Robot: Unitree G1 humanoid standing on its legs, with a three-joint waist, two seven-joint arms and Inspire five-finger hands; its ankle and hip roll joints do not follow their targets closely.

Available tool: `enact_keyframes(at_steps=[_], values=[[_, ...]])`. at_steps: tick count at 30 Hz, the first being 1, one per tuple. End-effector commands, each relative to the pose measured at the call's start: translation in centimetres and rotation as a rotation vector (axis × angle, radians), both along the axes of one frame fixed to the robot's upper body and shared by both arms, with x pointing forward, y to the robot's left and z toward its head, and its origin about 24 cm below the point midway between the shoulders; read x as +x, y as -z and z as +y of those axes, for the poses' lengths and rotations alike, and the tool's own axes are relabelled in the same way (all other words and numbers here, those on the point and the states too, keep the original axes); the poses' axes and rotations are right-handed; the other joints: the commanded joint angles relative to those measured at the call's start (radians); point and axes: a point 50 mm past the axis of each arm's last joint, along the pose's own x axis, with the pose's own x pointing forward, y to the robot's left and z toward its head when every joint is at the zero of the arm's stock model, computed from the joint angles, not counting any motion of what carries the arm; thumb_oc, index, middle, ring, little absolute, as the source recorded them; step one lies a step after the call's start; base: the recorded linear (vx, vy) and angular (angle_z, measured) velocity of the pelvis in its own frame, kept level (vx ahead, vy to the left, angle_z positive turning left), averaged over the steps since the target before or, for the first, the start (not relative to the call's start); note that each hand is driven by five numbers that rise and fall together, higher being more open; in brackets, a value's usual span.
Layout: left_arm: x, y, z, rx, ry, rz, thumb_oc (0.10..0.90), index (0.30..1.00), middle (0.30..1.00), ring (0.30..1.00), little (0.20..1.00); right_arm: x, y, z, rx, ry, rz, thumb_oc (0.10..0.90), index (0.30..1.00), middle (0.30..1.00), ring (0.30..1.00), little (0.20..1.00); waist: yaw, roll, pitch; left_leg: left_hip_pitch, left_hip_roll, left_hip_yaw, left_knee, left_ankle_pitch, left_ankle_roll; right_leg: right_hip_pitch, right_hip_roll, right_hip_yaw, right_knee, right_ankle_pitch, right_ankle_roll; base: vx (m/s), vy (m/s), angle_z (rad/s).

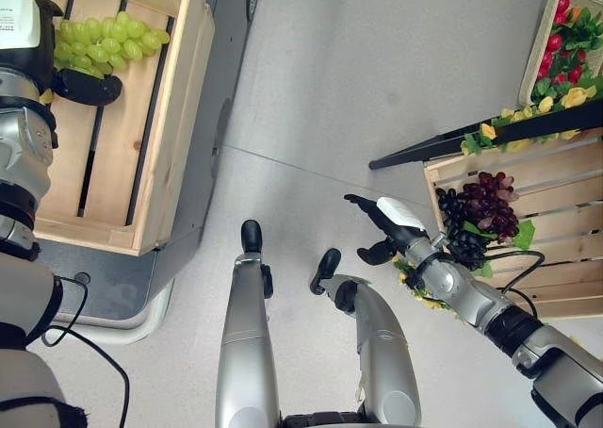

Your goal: Pick up the fruits from the basket on one side to the basket on the other side

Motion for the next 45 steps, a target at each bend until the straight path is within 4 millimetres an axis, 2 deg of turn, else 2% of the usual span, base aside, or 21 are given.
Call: enact_keyframes(at_steps=[1,6,12,19,21,23,25,26,27,28,34,39,42,45], values=[[-1.3,2.4,2.4,-0.049,-0.039,0.189,0.400,0.300,0.300,0.300,0.300,-0.2,-2.2,-2.2,0.020,0.016,-0.082,0.800,0.900,0.900,0.900,0.900,0.028,-0.009,-0.002,0.167,-0.025,0.042,-0.106,-0.135,-0.011,0.065,-0.014,0.017,-0.002,0.041,0.034,0.00,0.000,0.00],[-0.9,2.6,1.1,-0.001,0.101,0.239,0.400,0.300,0.300,0.300,0.300,-0.1,-2.8,-3.2,-0.008,0.024,-0.094,0.800,0.900,0.900,0.900,0.900,0.031,0.025,-0.002,0.198,-0.033,0.055,-0.101,-0.143,-0.004,0.081,-0.029,0.023,0.020,0.031,0.030,-0.01,0.006,0.00],[-0.5,3.9,-0.3,0.048,0.199,0.319,0.400,0.300,0.300,0.300,0.300,0.2,-3.8,-3.9,-0.039,0.025,-0.104,0.800,0.900,0.900,0.900,0.900,0.037,0.063,-0.002,0.231,-0.045,0.064,-0.098,-0.144,-0.002,0.099,-0.045,0.028,0.048,0.014,0.024,-0.02,0.016,-0.03],[-1.0,5.0,0.2,0.109,0.189,0.349,0.400,0.300,0.300,0.300,0.300,0.3,-4.5,-4.2,-0.060,0.018,-0.106,0.800,0.900,0.900,0.900,0.900,0.039,0.084,-0.002,0.275,-0.049,0.073,-0.104,-0.147,-0.001,0.123,-0.057,0.036,0.068,0.004,0.023,-0.03,-0.006,-0.06],[-1.3,5.0,0.6,0.138,0.167,0.311,0.400,0.300,0.300,0.300,0.300,0.3,-4.6,-4.4,-0.059,0.018,-0.107,0.800,0.900,0.900,0.900,0.900,0.039,0.090,-0.002,0.292,-0.049,0.077,-0.100,-0.152,0.000,0.136,-0.060,0.039,0.075,-0.002,0.022,-0.02,-0.049,-0.04],[-1.8,4.6,1.2,0.074,0.141,0.183,0.400,0.300,0.300,0.300,0.300,0.2,-4.5,-4.4,-0.053,0.016,-0.102,0.800,0.900,0.900,0.900,0.900,0.039,0.094,-0.002,0.310,-0.049,0.080,-0.097,-0.155,0.000,0.148,-0.061,0.046,0.081,-0.005,0.021,-0.01,-0.055,-0.04],[-2.5,4.1,2.2,-0.100,0.118,-0.026,0.400,0.300,0.300,0.300,0.300,0.0,-4.0,-4.1,-0.038,0.010,-0.096,0.800,0.900,0.900,0.900,0.900,0.044,0.095,-0.002,0.335,-0.054,0.080,-0.100,-0.157,0.001,0.168,-0.065,0.048,0.083,-0.007,0.023,0.00,-0.088,0.00],[-2.6,4.1,2.3,-0.126,0.121,-0.060,0.400,0.300,0.300,0.300,0.300,-0.1,-4.0,-4.0,-0.038,0.008,-0.096,0.800,0.900,0.900,0.900,0.900,0.044,0.096,-0.002,0.337,-0.054,0.080,-0.101,-0.157,0.001,0.170,-0.065,0.048,0.083,-0.008,0.023,0.00,-0.101,0.03],[-2.9,4.2,2.6,-0.161,0.111,-0.105,0.400,0.300,0.300,0.300,0.300,-0.2,-3.7,-3.8,-0.032,0.005,-0.095,0.800,0.900,0.900,0.900,0.900,0.046,0.094,-0.002,0.346,-0.055,0.078,-0.102,-0.158,0.002,0.177,-0.066,0.046,0.083,-0.008,0.023,0.01,-0.145,0.04],[-3.6,4.3,3.3,-0.274,0.114,-0.238,0.400,0.300,0.300,0.300,0.300,-0.6,-3.0,-3.2,-0.020,-0.002,-0.096,0.800,0.900,0.900,0.900,0.900,0.056,0.087,-0.002,0.369,-0.060,0.074,-0.108,-0.160,0.003,0.199,-0.066,0.043,0.080,-0.006,0.026,0.02,-0.172,0.07],[-5.4,4.9,4.8,-0.642,0.125,-0.611,0.400,0.300,0.300,0.300,0.300,-1.3,-1.9,-1.7,0.033,-0.018,-0.076,0.800,0.900,0.900,0.900,0.900,0.065,0.081,-0.002,0.481,-0.066,0.077,-0.144,-0.163,0.001,0.296,-0.068,0.043,0.058,-0.009,0.028,0.03,-0.133,0.03],[-5.7,6.2,4.8,-0.852,0.153,-0.759,0.400,0.300,0.300,0.300,0.300,-1.8,-1.4,-1.2,0.060,-0.027,-0.059,0.800,0.900,0.900,0.900,0.900,0.061,0.088,-0.002,0.578,-0.070,0.083,-0.191,-0.157,-0.003,0.382,-0.073,0.045,0.013,-0.006,0.033,0.03,-0.102,0.01],[-6.0,7.5,4.9,-1.029,0.199,-0.858,0.400,0.300,0.300,0.300,0.300,-2.4,-0.9,-1.0,0.071,-0.035,-0.040,0.800,0.900,0.900,0.900,0.900,0.053,0.108,-0.030,0.657,-0.079,0.087,-0.248,-0.142,-0.011,0.461,-0.075,0.042,-0.062,0.001,0.038,0.07,-0.097,0.00],[-6.2,8.0,4.6,-1.108,0.246,-0.901,0.400,0.300,0.300,0.300,0.300,-2.8,-0.5,-0.9,0.082,-0.040,-0.033,0.800,0.900,0.900,0.900,0.900,0.045,0.126,-0.054,0.695,-0.082,0.089,-0.283,-0.132,-0.017,0.502,-0.069,0.041,-0.112,0.004,0.039,0.05,-0.068,-0.04]])
